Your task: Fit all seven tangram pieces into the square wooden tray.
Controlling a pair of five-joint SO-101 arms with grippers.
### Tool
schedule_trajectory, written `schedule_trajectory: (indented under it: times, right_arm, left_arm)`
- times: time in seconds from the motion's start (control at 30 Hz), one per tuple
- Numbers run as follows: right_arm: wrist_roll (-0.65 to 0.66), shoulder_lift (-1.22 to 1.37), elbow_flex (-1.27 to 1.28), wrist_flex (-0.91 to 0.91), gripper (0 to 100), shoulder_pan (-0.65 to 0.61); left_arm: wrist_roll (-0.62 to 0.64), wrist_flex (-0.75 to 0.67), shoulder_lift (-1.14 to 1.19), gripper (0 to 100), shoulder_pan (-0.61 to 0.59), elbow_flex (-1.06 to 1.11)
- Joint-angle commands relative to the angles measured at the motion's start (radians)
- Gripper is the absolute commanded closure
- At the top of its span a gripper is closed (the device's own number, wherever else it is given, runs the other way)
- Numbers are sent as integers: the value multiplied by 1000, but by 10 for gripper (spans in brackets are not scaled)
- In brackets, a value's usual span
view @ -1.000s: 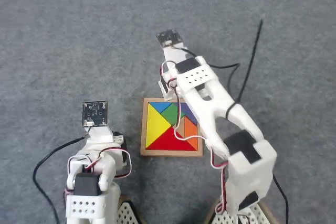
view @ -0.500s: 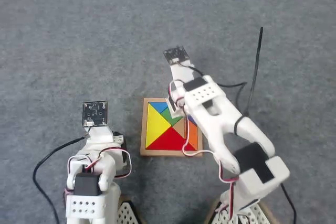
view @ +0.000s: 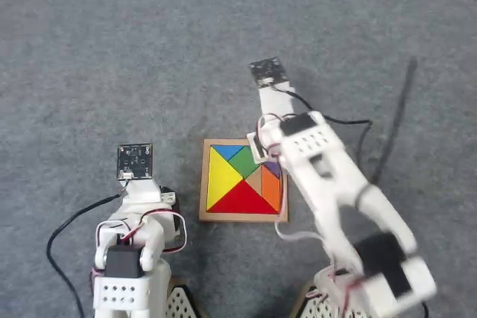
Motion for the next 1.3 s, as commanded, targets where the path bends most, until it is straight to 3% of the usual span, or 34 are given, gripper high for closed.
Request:
schedule_trajectory:
  times: [0.0,0.2,0.53,0.67,1.07,1.27]
  right_arm:
    - [11,-340,144,22,890,30]
    - [55,-685,457,24,892,104]
    - [242,-1218,806,116,894,501]
    - [322,-1320,896,147,894,625]
    - [331,-1709,1143,200,891,977]
    - [330,-1662,1149,263,893,1009]
  left_arm:
    - [-9,2,-20,986,-6,-13]
    - [-9,2,-20,986,-6,-13]
    - [-9,2,-20,986,-6,-13]
    - [-9,2,-20,986,-6,-13]
    - [-9,2,-20,986,-6,-13]
    - [-9,2,-20,986,-6,-13]
